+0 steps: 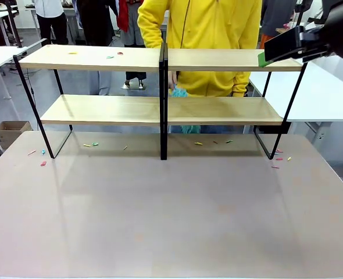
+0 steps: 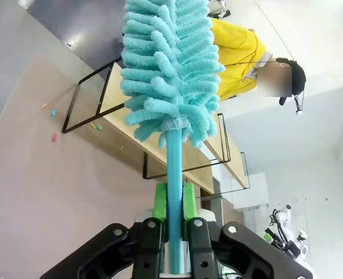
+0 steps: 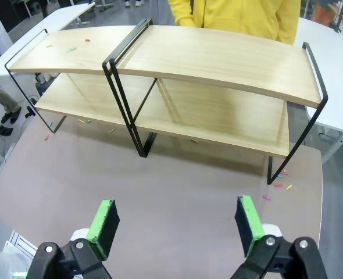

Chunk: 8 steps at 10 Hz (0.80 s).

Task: Clean the shelves.
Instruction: Clean another randomly selected level of the Shelf with the Duster.

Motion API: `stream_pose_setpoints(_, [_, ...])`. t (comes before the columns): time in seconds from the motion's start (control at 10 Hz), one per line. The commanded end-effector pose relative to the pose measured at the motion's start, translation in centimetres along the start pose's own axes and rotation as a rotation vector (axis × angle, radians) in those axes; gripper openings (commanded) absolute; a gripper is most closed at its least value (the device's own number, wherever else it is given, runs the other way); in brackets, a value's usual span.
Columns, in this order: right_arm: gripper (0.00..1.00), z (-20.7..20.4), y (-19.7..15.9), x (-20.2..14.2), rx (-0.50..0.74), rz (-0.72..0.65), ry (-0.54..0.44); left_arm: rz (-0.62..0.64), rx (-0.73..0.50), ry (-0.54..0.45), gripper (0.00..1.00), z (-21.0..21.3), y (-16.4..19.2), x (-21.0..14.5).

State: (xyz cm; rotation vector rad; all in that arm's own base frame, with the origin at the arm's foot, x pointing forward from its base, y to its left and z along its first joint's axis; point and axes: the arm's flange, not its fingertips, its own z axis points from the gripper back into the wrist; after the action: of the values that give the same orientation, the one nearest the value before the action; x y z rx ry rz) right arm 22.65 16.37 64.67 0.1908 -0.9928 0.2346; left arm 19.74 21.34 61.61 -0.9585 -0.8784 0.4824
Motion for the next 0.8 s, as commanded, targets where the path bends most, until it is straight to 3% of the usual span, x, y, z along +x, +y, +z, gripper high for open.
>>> stream_pose_setpoints(0.0, [1.00, 0.1, 0.0, 0.0, -0.002, -0.004, -0.003, -0.002, -0.013, -0.003, 0.12, 0.2, -0.2, 0.1])
stream_pose_setpoints(0.1, [1.00, 0.1, 0.0, 0.0, -0.002, -0.004, -0.003, 0.000, 0.000, 0.000, 0.12, 0.0, 0.0, 0.0])
stream_pose_setpoints(0.2, [1.00, 0.1, 0.0, 0.0, -0.002, -0.004, -0.003, -0.091, -0.054, 0.106, 0.12, -1.0, -2.0, -0.4])
stream_pose_setpoints(0.4, [1.00, 0.1, 0.0, 0.0, -0.002, -0.004, -0.003, -0.220, -0.029, 0.135, 0.12, -4.5, -7.5, -2.2])
stream_pose_setpoints(0.5, [1.00, 0.1, 0.0, 0.0, -0.002, -0.004, -0.003, -0.261, -0.020, 0.155, 0.12, -6.2, -9.8, -3.8])
stream_pose_setpoints(0.7, [1.00, 0.1, 0.0, 0.0, -0.002, -0.004, -0.003, -0.356, -0.010, 0.291, 0.12, -10.4, -14.5, -9.2])
